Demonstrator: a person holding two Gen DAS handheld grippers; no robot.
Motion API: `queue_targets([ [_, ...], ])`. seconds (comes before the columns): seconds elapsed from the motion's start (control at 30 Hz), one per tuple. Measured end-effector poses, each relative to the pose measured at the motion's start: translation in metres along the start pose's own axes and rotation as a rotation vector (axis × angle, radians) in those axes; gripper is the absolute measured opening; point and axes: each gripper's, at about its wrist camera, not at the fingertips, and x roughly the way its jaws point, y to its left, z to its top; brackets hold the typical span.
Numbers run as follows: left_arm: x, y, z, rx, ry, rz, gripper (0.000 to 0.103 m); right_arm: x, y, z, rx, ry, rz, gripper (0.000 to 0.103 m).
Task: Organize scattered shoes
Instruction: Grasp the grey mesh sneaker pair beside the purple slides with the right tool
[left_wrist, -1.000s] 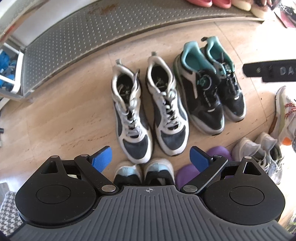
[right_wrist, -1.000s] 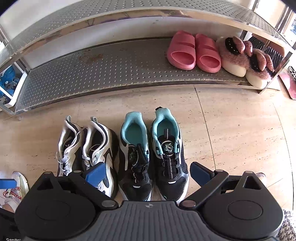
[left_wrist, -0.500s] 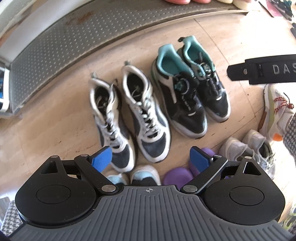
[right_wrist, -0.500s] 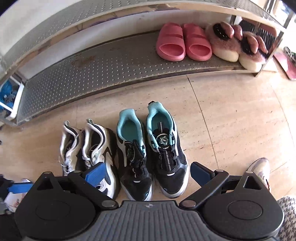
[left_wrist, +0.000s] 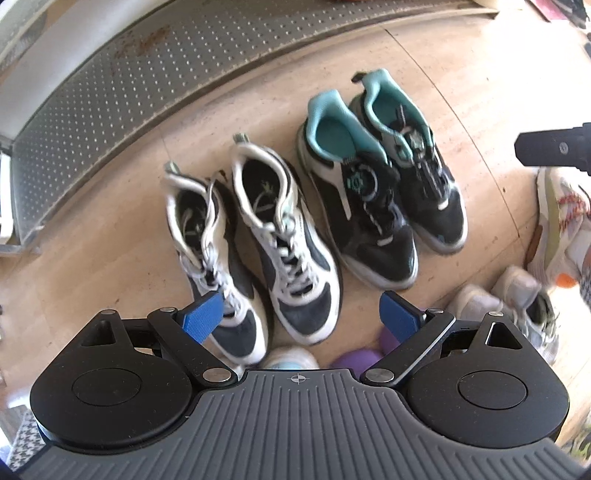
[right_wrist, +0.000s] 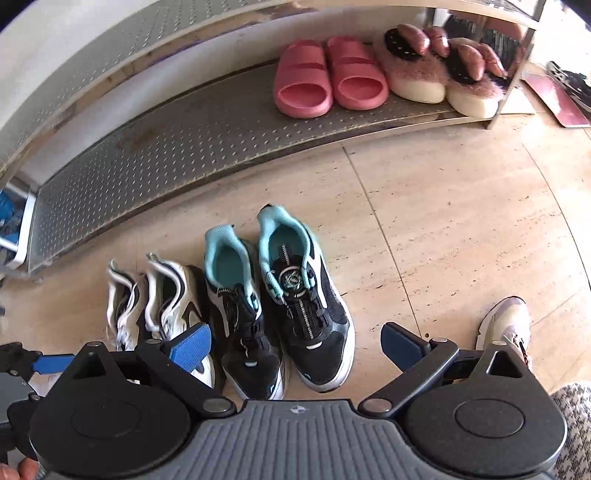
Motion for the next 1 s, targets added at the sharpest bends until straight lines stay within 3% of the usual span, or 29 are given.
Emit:
queue_targets([
  [0.2, 0.001, 0.011, -0.044, 0.043, 0.044, -0.017, 0.095, 0.042, -0.004, -0.051, -0.056, 0.178, -0.064, 0.098],
  [0.27, -0.002, 0.012, -0.051, 0.047, 0.042, -0.021, 0.095, 0.054, -0.002, -0.074, -0.050, 0.252, -0.101, 0.098],
  [0.37, -0.017, 0.018, -0.068, 0.061, 0.005, -0.033, 0.095, 0.061, 0.005, -0.105, -0.024, 0.317, -0.080, 0.096],
  [0.43, -0.026, 0.022, -0.074, 0.060, -0.023, -0.036, 0.095, 0.064, 0.012, -0.127, -0.018, 0.348, -0.065, 0.080],
  [0.53, -0.042, 0.030, -0.083, 0.053, -0.067, -0.047, 0.095, 0.072, 0.002, -0.134, -0.031, 0.360, -0.096, 0.061],
  [0.8, -0.048, 0.034, -0.085, 0.053, -0.075, -0.049, 0.095, 0.094, -0.031, -0.144, -0.069, 0.377, -0.200, 0.059],
  [1.0, -0.039, 0.021, -0.069, 0.072, -0.051, -0.043, 0.095, 0.109, -0.057, -0.141, -0.074, 0.398, -0.257, 0.045],
])
